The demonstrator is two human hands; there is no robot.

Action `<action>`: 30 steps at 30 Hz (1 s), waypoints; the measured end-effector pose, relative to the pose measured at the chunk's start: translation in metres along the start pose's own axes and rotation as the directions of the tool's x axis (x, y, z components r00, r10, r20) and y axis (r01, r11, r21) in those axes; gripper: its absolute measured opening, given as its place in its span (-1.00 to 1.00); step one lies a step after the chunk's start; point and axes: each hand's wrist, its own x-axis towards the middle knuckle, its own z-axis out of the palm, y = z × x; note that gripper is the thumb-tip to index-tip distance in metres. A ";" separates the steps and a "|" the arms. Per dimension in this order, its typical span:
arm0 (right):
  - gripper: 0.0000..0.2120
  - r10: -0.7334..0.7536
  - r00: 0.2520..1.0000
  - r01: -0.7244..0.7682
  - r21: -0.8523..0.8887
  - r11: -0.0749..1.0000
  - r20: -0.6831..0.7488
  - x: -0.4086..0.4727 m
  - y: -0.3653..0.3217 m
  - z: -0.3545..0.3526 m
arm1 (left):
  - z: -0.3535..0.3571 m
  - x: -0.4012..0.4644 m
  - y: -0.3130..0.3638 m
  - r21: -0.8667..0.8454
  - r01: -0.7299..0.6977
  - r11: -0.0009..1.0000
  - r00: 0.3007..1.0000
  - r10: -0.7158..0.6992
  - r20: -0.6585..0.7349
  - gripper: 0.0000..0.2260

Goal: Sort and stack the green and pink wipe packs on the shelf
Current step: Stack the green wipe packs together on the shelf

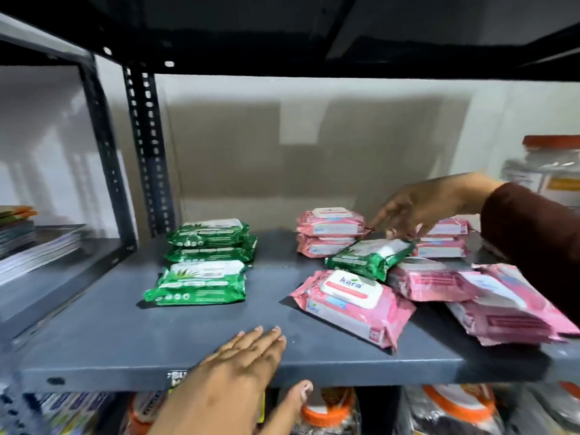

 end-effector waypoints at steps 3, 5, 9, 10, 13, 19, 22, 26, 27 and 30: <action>-0.70 0.057 0.998 -0.057 0.030 0.998 -0.016 0.013 0.000 0.005 | -0.005 0.002 0.002 -0.007 0.013 1.000 1.000 -0.013 0.020 -0.40; -0.87 0.146 0.989 -0.146 0.039 0.989 -0.006 0.026 -0.011 0.008 | -0.010 0.002 0.005 0.002 0.016 1.000 0.999 -0.016 0.038 -0.40; -0.76 0.297 0.931 -0.327 0.125 0.937 0.214 0.042 -0.029 0.024 | -0.028 0.004 0.022 0.037 0.088 0.995 0.992 -0.090 0.083 -0.29; -0.76 0.304 0.920 -0.350 0.170 0.921 0.248 0.045 -0.029 0.028 | -0.026 0.006 0.021 0.055 0.092 0.994 0.995 -0.094 0.026 -0.20; -0.63 0.298 0.921 -0.370 0.319 0.873 0.251 0.047 -0.019 0.031 | -0.027 0.005 0.022 0.062 0.118 0.991 0.988 -0.124 0.094 -0.09; -0.80 0.162 0.959 -0.270 0.585 0.765 0.232 0.029 -0.003 0.009 | -0.026 0.002 0.019 0.018 0.073 0.997 0.993 -0.075 0.096 -0.22; -0.63 0.103 0.990 -0.138 0.729 0.671 0.094 0.013 -0.011 -0.009 | -0.026 -0.002 0.012 -0.005 0.067 0.998 0.994 -0.066 0.084 -0.18; -0.81 0.018 0.999 0.025 0.850 0.527 -0.040 0.000 -0.055 -0.003 | -0.030 -0.011 0.001 0.047 0.052 0.998 0.999 -0.052 -0.016 -0.29; -0.88 -0.009 0.999 0.038 0.869 0.493 -0.038 0.001 -0.070 0.006 | -0.033 -0.014 -0.002 0.061 0.066 0.996 0.997 -0.064 -0.040 -0.31; -0.89 -0.112 0.993 0.058 0.937 0.345 -0.020 0.015 -0.115 0.041 | -0.038 -0.026 -0.014 0.011 0.164 0.986 0.986 -0.164 0.021 -0.20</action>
